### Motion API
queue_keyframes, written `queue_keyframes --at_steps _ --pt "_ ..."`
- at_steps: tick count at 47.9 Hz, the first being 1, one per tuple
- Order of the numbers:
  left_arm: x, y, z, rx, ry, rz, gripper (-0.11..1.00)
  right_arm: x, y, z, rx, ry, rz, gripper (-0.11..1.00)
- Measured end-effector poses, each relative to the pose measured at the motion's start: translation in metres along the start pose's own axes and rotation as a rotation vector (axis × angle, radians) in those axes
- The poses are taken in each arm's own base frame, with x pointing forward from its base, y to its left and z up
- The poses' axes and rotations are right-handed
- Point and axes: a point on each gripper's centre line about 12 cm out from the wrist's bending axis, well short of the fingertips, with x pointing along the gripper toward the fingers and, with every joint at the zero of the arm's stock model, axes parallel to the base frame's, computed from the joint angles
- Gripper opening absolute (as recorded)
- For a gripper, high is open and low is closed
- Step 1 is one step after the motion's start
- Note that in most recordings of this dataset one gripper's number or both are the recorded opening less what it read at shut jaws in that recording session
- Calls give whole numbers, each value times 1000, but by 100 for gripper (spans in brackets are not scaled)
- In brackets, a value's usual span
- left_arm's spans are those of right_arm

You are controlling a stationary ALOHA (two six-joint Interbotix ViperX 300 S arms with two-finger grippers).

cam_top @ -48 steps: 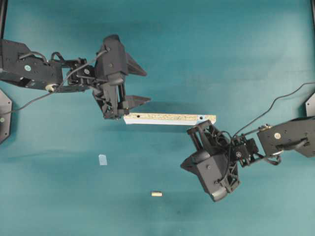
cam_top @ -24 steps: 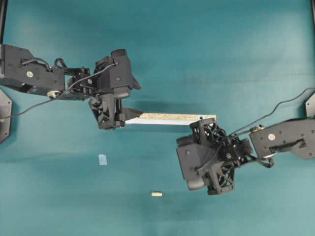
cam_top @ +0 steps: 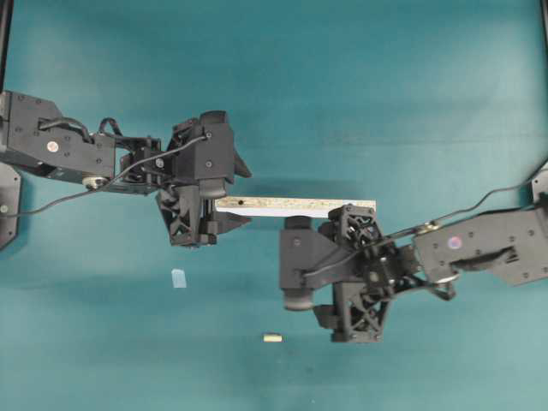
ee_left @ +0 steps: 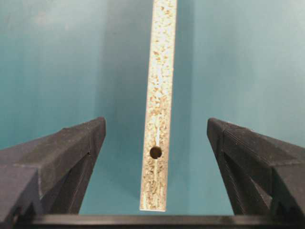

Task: Insert the rod into the hole on the wooden board.
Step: 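Swing the right gripper over the wooden dowel on the table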

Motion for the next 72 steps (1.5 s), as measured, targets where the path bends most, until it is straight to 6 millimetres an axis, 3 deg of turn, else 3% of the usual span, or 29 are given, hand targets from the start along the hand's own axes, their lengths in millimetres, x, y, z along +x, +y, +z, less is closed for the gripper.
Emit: queue_keyframes --at_steps 13,21,33,51,72 --pt "27 -2 -21 7 48 -2 100 8 7 14 31 39 -30 89" --pt "37 -1 -18 7 -26 5 100 11 13 21 30 55 -39 89" --pt "41 0 -15 5 -75 10 100 18 26 26 33 97 -47 88" --pt "41 -1 -17 6 -70 9 100 47 38 36 58 189 -78 88" --pt "40 0 -24 3 -53 10 100 77 49 29 49 222 -79 87"
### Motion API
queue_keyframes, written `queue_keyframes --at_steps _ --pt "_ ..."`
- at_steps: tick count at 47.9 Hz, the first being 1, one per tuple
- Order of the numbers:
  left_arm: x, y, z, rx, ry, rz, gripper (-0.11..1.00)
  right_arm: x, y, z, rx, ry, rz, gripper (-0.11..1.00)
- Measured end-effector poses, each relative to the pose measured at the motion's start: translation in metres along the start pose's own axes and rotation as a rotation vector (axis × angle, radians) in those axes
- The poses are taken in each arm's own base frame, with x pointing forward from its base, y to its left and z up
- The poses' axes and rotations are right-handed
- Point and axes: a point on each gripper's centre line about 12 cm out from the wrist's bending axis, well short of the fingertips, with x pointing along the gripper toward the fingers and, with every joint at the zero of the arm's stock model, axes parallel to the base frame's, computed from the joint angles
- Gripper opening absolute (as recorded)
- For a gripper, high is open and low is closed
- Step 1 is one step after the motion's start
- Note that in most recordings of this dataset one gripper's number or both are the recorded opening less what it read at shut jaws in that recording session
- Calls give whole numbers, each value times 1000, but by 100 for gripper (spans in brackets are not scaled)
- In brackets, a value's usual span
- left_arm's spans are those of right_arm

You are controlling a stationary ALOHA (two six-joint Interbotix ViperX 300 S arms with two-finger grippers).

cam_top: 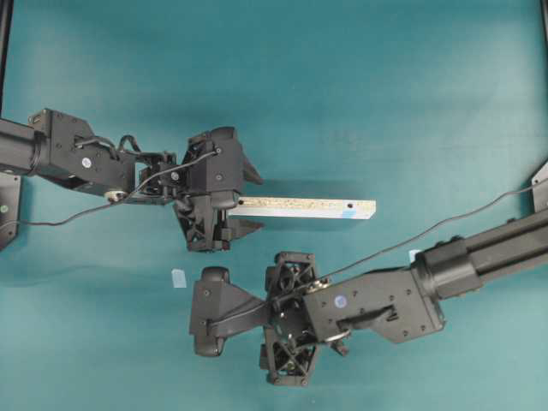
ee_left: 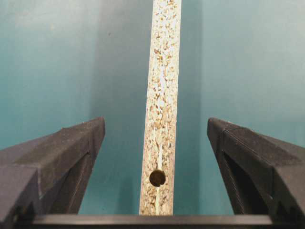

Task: Insert the rod into the hole on the wooden board.
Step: 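Swing the right gripper over the wooden dowel on the table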

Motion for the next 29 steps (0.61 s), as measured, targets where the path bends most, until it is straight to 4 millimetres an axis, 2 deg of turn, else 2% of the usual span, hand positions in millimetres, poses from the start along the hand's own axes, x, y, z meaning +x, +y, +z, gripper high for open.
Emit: queue_keyframes --at_steps 20,29 --pt "0 -1 0 -1 2 -1 100 11 12 9 -8 -19 17 86" --pt "0 -1 0 -1 0 -1 100 17 14 6 -19 -13 15 86"
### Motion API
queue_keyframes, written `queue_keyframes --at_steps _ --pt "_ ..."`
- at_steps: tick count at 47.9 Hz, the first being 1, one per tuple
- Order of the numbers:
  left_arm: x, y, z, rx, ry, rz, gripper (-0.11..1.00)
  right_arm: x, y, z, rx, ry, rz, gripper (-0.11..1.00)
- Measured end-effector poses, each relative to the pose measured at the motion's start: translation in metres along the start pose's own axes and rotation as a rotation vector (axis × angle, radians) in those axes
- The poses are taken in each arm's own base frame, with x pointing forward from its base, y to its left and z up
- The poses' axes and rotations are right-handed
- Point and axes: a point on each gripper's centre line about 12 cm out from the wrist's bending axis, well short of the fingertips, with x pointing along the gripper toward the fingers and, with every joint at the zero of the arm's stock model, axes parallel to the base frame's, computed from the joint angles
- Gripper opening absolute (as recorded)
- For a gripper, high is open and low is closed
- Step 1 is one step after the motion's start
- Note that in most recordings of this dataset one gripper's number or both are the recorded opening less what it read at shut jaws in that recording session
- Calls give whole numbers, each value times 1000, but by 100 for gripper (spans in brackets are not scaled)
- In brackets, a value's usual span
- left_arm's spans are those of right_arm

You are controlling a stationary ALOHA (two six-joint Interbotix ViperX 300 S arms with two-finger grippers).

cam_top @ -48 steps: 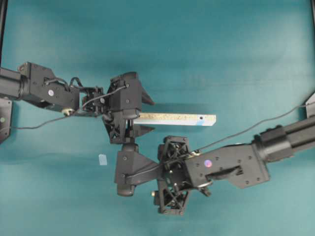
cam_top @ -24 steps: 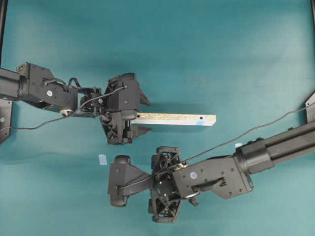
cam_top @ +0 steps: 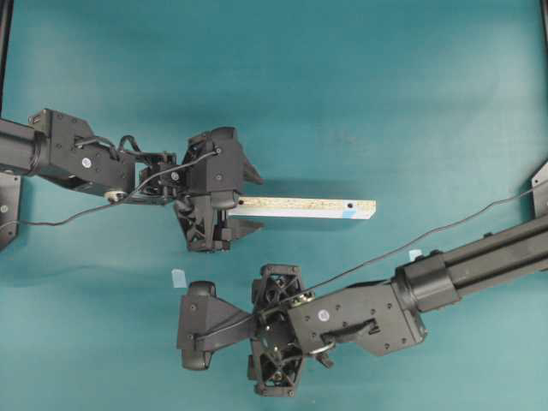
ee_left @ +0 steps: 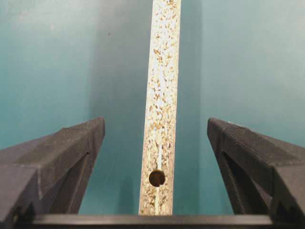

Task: Insert the rod into the hole on the wooden board.
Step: 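Swing the right gripper over the wooden dowel on the table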

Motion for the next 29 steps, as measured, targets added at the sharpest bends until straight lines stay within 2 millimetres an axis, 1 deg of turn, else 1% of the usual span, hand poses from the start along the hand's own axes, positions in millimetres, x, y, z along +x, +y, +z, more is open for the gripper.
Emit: queue_keyframes --at_steps 16,29 --pt "0 0 -1 0 3 0 100 5 6 -2 -20 -13 12 85" --pt "0 -1 -1 1 3 -1 100 6 5 -2 -64 -23 -8 85"
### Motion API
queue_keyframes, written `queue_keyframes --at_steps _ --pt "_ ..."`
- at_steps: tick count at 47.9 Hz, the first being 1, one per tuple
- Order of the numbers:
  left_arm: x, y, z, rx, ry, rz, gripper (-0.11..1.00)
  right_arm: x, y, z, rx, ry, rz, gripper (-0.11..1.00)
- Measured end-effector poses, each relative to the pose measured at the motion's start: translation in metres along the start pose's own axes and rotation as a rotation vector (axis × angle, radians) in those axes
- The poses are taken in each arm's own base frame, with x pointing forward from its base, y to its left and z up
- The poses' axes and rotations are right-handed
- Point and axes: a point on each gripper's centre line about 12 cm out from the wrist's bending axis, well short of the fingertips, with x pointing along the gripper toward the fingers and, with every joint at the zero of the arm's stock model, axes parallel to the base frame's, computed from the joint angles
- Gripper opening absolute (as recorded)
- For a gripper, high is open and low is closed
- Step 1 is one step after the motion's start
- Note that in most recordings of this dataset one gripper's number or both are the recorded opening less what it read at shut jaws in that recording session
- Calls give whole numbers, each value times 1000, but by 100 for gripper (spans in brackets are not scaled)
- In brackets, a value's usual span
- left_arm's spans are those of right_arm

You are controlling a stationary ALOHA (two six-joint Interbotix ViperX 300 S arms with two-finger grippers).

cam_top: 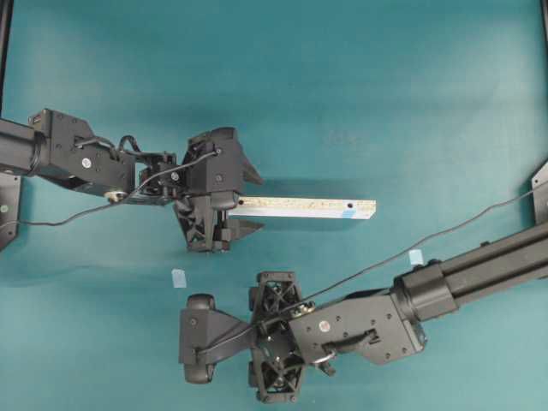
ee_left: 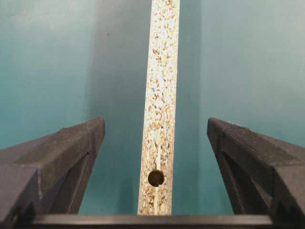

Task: Insert the rod into the hole on the wooden board.
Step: 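Swing the right gripper over the wooden dowel on the table, then lower the right gripper around the dowel and close on it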

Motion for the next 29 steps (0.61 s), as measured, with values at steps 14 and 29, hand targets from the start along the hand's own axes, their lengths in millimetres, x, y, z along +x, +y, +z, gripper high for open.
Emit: queue_keyframes --at_steps 14,29 --pt "0 -1 1 1 -2 -1 100 1 0 0 -45 0 -2 85" --pt "0 -1 -2 1 5 -1 100 7 -1 -2 -45 6 -4 85"
